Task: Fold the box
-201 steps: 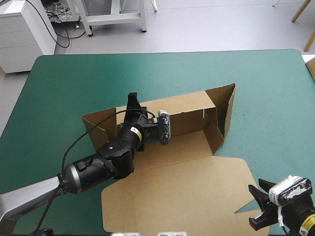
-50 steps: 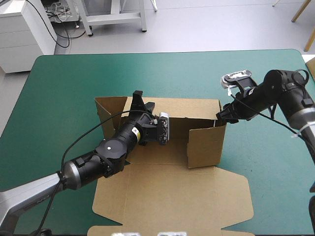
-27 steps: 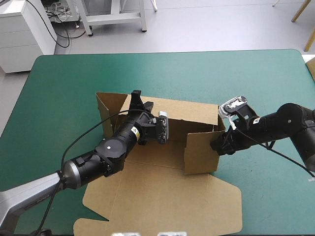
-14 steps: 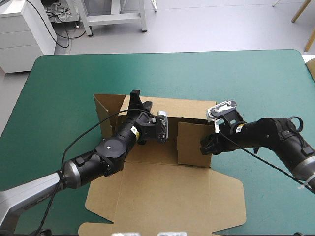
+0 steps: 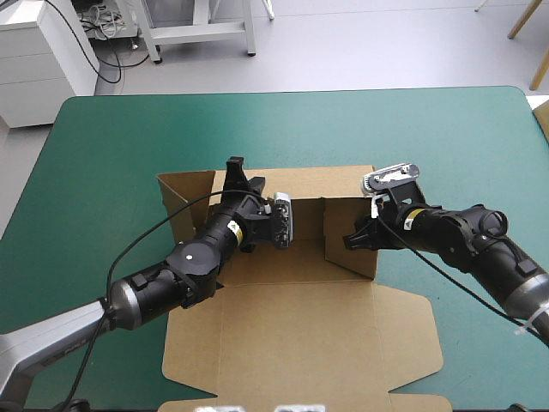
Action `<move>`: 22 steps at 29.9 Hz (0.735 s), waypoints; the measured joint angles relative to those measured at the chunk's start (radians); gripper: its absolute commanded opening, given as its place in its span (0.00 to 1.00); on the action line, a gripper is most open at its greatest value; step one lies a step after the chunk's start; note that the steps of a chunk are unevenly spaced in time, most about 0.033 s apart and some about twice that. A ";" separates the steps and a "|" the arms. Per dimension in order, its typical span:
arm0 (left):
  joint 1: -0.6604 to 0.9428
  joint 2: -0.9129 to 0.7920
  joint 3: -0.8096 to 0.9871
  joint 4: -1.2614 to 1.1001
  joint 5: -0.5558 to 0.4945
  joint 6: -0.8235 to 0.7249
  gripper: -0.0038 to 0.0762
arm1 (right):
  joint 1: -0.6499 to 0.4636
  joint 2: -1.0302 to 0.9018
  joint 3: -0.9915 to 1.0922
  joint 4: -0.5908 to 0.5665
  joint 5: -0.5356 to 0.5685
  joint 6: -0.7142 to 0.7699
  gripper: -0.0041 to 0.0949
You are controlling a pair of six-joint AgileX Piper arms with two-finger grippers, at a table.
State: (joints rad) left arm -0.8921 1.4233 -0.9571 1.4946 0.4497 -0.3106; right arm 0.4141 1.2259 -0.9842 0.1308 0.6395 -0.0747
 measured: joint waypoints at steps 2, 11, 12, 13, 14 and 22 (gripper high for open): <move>0.000 0.000 0.000 0.000 -0.002 0.000 0.04 | 0.000 0.002 0.000 0.000 -0.002 0.004 0.42; 0.001 0.000 0.000 0.000 -0.003 0.000 0.04 | 0.000 0.020 0.025 -0.021 -0.027 0.041 0.03; 0.001 0.000 0.000 0.000 -0.003 0.000 0.04 | 0.000 0.020 0.028 -0.026 -0.031 0.042 0.02; 0.001 0.000 0.000 0.000 -0.004 0.000 0.04 | -0.001 0.020 0.028 -0.028 -0.034 0.046 0.02; 0.001 0.000 0.000 0.000 -0.004 0.000 0.04 | -0.002 0.020 0.028 -0.031 -0.038 0.053 0.02; 0.000 0.000 0.000 0.000 -0.007 0.000 0.08 | -0.005 0.020 0.030 -0.035 -0.055 0.099 0.02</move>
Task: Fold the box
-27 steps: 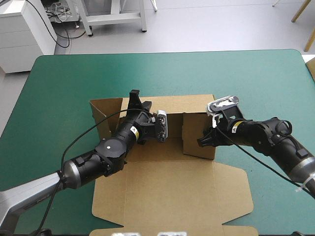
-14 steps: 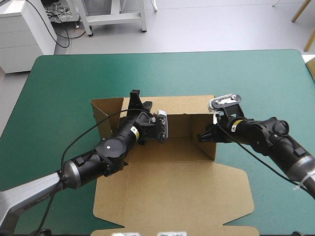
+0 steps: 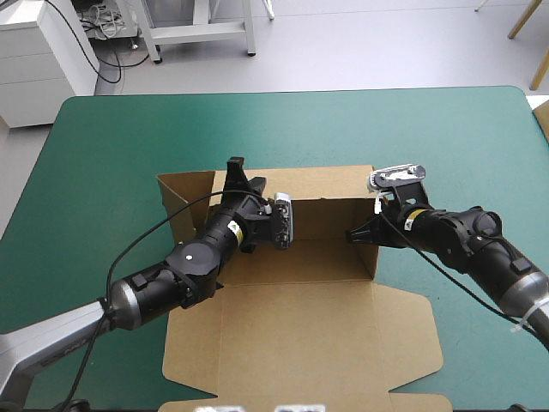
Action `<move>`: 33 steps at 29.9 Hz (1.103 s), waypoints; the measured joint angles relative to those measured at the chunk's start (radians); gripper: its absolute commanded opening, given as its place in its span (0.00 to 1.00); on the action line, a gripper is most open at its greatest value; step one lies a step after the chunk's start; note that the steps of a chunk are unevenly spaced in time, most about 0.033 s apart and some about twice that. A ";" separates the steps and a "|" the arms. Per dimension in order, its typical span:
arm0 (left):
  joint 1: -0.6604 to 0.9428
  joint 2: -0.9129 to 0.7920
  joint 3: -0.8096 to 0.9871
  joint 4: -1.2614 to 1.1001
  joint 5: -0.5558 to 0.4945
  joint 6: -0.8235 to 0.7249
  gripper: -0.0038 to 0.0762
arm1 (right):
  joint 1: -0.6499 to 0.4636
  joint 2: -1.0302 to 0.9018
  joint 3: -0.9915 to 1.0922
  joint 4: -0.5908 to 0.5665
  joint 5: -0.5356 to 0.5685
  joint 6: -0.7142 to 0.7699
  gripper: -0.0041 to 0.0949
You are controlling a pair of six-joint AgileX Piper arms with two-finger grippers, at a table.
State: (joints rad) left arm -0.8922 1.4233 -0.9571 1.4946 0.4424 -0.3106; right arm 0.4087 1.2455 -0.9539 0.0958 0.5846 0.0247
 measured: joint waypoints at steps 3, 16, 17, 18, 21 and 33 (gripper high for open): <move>-0.022 -0.004 0.000 0.003 -0.012 0.000 0.16 | 0.000 0.003 0.001 -0.002 -0.013 0.005 0.02; -0.137 -0.107 0.000 -0.040 -0.038 -0.004 0.54 | 0.007 0.012 0.007 0.023 -0.060 0.005 0.02; -0.144 -0.114 0.000 -0.045 -0.033 -0.004 0.54 | 0.007 0.012 0.007 0.023 -0.062 0.008 0.02; -0.151 -0.118 0.000 -0.050 -0.026 -0.004 0.54 | 0.007 0.012 0.007 0.020 -0.063 0.011 0.02; -0.194 -0.133 0.000 -0.056 -0.002 -0.004 0.54 | 0.007 0.022 0.007 0.000 -0.075 0.034 0.02; -0.508 -0.171 0.000 -0.183 0.354 -0.004 0.54 | 0.007 0.111 -0.035 -0.041 -0.189 0.073 0.02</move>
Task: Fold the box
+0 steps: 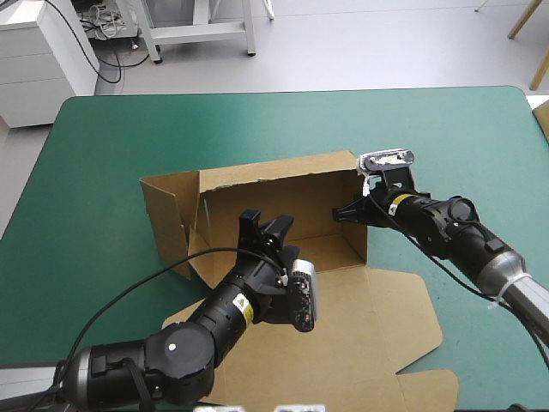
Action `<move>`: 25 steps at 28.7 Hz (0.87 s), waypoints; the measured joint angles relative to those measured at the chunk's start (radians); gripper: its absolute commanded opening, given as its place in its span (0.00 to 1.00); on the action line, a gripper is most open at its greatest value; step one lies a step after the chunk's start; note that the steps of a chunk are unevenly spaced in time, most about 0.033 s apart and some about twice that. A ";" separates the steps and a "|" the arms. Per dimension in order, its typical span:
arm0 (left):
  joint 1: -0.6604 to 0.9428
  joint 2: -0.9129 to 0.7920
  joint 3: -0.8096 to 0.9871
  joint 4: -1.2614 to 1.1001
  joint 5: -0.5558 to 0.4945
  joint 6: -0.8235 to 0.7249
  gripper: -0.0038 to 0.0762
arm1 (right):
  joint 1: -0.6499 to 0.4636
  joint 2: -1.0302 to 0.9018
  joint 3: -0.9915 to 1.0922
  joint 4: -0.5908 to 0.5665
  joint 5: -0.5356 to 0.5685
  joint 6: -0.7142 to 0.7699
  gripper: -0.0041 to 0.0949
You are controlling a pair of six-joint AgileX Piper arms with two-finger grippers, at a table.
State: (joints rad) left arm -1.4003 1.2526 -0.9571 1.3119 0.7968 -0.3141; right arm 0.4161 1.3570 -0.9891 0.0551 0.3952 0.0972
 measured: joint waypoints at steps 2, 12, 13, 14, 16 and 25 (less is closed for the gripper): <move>-0.026 -0.007 0.000 -0.032 0.043 0.000 0.54 | 0.000 0.011 -0.017 -0.001 0.005 0.000 0.02; -0.038 -0.019 -0.140 -0.150 0.171 0.074 0.54 | -0.014 0.047 -0.145 -0.062 0.207 0.027 0.02; -0.034 -0.019 -0.167 -0.169 0.172 0.103 0.54 | -0.023 0.048 -0.155 -0.064 0.228 0.029 0.02; -0.026 -0.019 -0.201 -0.195 0.172 0.135 0.54 | -0.031 0.048 -0.165 -0.067 0.249 0.030 0.02; 0.004 -0.019 -0.261 -0.258 0.170 0.198 0.54 | -0.054 0.048 -0.191 -0.071 0.299 0.030 0.02; 0.427 -0.015 -0.451 -0.629 0.176 0.409 0.48 | -0.162 0.180 -0.378 -0.069 0.556 -0.012 0.02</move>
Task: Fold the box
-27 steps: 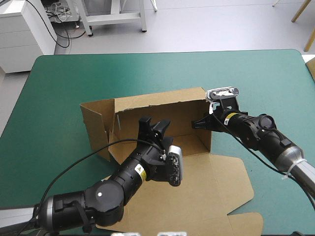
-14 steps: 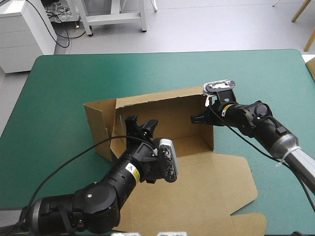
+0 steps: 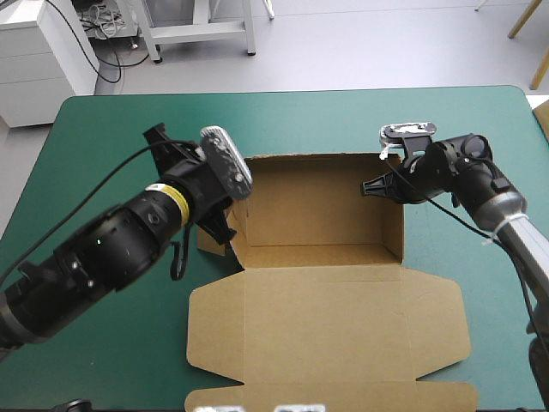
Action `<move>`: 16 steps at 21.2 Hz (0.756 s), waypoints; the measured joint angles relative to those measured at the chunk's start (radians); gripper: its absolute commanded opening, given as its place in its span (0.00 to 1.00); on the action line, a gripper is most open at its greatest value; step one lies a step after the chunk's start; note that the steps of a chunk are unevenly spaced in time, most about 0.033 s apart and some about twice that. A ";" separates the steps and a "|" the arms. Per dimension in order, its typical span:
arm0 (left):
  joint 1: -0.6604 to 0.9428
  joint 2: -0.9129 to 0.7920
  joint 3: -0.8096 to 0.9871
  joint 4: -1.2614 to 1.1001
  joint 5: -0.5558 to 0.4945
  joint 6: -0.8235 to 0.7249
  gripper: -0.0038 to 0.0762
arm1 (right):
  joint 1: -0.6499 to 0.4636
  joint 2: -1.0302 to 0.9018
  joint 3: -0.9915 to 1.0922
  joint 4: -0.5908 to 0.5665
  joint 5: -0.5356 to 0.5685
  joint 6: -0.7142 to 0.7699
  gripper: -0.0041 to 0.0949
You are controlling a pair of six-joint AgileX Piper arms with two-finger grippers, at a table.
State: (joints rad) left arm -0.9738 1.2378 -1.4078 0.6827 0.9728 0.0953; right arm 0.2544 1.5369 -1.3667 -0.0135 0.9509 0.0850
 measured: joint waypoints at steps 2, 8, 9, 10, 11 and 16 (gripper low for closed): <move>0.114 0.012 -0.005 -0.092 0.007 0.028 0.44 | -0.005 0.048 -0.048 0.002 0.036 -0.014 0.02; 0.544 0.056 0.021 -0.465 -0.034 0.059 0.22 | -0.007 0.237 -0.228 0.002 0.085 -0.069 0.02; 0.594 0.035 0.052 -0.520 -0.057 0.059 0.19 | -0.009 0.277 -0.258 0.001 0.083 -0.076 0.02; 0.610 0.018 0.075 -0.538 -0.069 0.059 0.14 | -0.009 0.297 -0.270 -0.001 0.081 -0.085 0.02; 0.622 -0.028 0.137 -0.562 -0.094 0.059 0.11 | -0.010 0.331 -0.288 -0.001 0.083 -0.085 0.02; 0.623 -0.285 0.489 -0.587 -0.220 0.053 0.04 | -0.010 0.377 -0.307 -0.001 0.093 -0.096 0.02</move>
State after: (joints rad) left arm -0.3510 0.9529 -0.9190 0.0954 0.7527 0.1480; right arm 0.2444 1.9137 -1.6734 -0.0148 1.0438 -0.0110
